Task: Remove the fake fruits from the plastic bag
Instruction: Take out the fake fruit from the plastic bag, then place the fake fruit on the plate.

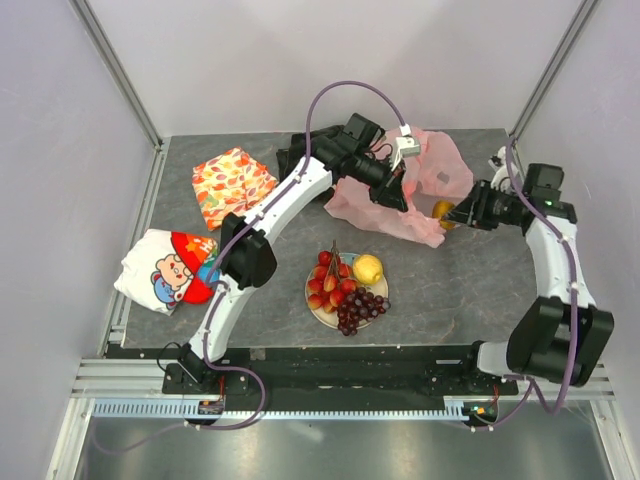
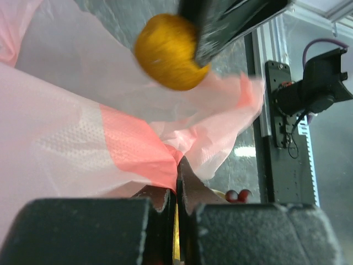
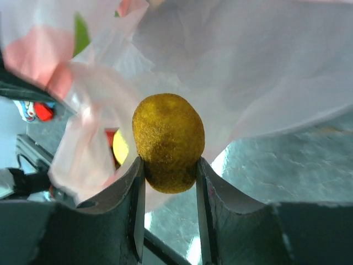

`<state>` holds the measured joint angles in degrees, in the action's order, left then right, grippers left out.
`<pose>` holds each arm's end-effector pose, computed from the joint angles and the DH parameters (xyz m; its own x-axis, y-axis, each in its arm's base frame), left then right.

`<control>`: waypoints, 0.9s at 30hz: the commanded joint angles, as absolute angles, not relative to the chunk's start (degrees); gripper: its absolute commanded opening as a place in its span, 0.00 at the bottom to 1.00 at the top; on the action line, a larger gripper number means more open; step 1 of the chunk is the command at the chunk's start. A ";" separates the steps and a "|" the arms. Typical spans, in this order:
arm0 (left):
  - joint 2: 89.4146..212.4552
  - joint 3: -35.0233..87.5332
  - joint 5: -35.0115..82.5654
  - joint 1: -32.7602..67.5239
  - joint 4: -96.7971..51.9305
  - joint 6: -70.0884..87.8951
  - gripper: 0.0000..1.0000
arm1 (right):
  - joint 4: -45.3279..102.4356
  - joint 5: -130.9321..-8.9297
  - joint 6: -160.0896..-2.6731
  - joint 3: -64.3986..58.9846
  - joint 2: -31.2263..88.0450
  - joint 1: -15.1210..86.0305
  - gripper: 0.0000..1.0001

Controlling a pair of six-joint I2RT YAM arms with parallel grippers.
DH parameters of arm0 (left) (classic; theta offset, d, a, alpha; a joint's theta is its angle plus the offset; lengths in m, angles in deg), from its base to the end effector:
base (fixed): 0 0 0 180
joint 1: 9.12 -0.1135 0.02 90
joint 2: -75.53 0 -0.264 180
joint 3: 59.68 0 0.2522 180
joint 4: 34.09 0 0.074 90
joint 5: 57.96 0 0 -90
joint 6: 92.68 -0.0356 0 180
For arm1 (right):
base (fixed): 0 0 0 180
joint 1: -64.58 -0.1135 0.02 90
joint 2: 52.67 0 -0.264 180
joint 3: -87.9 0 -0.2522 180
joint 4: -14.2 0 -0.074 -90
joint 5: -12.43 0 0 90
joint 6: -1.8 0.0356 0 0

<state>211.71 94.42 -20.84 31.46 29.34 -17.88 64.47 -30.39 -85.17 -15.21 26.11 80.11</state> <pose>0.3745 -0.3581 0.3058 -0.3087 0.4727 -0.8254 0.9304 -0.0301 -0.3652 0.2777 -0.0501 0.2866 -0.7731 0.2521 -0.5820 -0.2110 0.7631 0.6109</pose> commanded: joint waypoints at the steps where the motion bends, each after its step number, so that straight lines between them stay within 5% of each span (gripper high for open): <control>1: 209.13 99.20 -22.01 32.63 24.85 -20.06 0.02 | 80.31 -29.31 -99.43 -6.02 20.55 82.33 0.15; 4: 206.23 94.56 -19.83 33.60 25.02 -21.57 0.02 | 85.68 -30.37 -104.27 -1.01 19.75 83.04 0.13; 7: 205.70 93.13 -17.98 33.60 25.55 -18.34 0.38 | 88.94 -31.34 -107.44 3.65 19.66 83.65 0.13; 9: 204.73 93.04 -16.40 33.42 25.64 -16.75 0.52 | 89.66 -30.82 -108.41 7.33 19.23 83.65 0.13; 13: 194.93 91.11 -12.00 32.37 25.11 -13.67 0.65 | 89.40 -26.69 -110.43 12.71 17.56 82.08 0.15; 20: 174.95 79.70 -6.47 28.42 24.93 -13.05 0.73 | 84.04 -29.75 -105.17 12.38 14.31 69.44 0.15; 27: 156.23 54.06 5.04 21.74 26.25 -11.91 0.79 | 84.62 -40.80 -108.84 5.16 14.38 50.90 0.16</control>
